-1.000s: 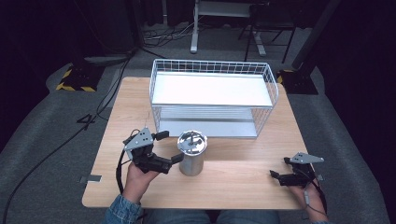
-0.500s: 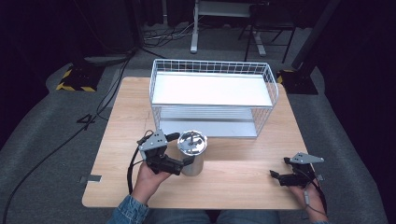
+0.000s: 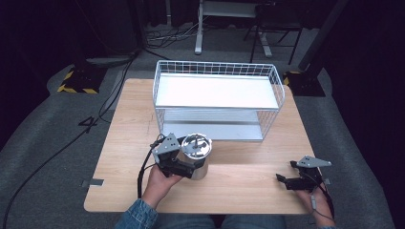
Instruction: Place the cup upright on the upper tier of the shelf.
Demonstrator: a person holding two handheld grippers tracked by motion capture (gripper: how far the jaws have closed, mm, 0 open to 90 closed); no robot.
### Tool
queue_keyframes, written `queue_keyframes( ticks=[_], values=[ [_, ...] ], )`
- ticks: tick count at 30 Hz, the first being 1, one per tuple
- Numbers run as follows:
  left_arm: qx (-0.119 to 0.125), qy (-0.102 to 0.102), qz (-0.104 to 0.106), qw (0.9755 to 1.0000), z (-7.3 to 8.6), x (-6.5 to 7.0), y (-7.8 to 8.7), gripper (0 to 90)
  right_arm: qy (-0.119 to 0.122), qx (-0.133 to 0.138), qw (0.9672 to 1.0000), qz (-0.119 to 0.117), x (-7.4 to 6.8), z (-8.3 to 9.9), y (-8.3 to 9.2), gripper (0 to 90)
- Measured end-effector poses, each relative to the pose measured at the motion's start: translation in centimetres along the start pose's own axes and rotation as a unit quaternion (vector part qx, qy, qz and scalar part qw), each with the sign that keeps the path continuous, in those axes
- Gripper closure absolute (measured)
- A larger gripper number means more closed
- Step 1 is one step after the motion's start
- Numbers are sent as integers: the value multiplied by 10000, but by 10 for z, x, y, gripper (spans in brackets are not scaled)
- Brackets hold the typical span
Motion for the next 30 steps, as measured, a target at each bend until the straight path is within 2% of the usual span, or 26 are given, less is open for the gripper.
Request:
queue_keyframes(
  ticks=[6, 8, 15, 30],
  values=[
    [11, -93, -88, 9999, 1, 1, -5, 0, -8, 6, 10000, 5, 0, 0, 0, 140],
    [-79, -124, -126, 9998, 3, 2, -7, 0, -12, 11, 10000, 8, 0, 0, 0, 143],
    [-133, -139, -78, 9998, 5, 1, -10, 9, -19, 14, 10000, 14, 0, 0, 0, 148],
    [-154, -263, -155, 9994, 5, 2, -8, 22, -39, 21, 10000, 32, 0, 0, 1, 156]
  ],
)
Point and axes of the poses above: each handheld gripper's, and its own axes: y roughly backward along the jaws, z roughly out of its underside, x roughly to its right, the point moved 3 cm from there along -y, roughly forward along the jaws, and after that the axes turned 7 degrees about -y, right-handed, at the moved point
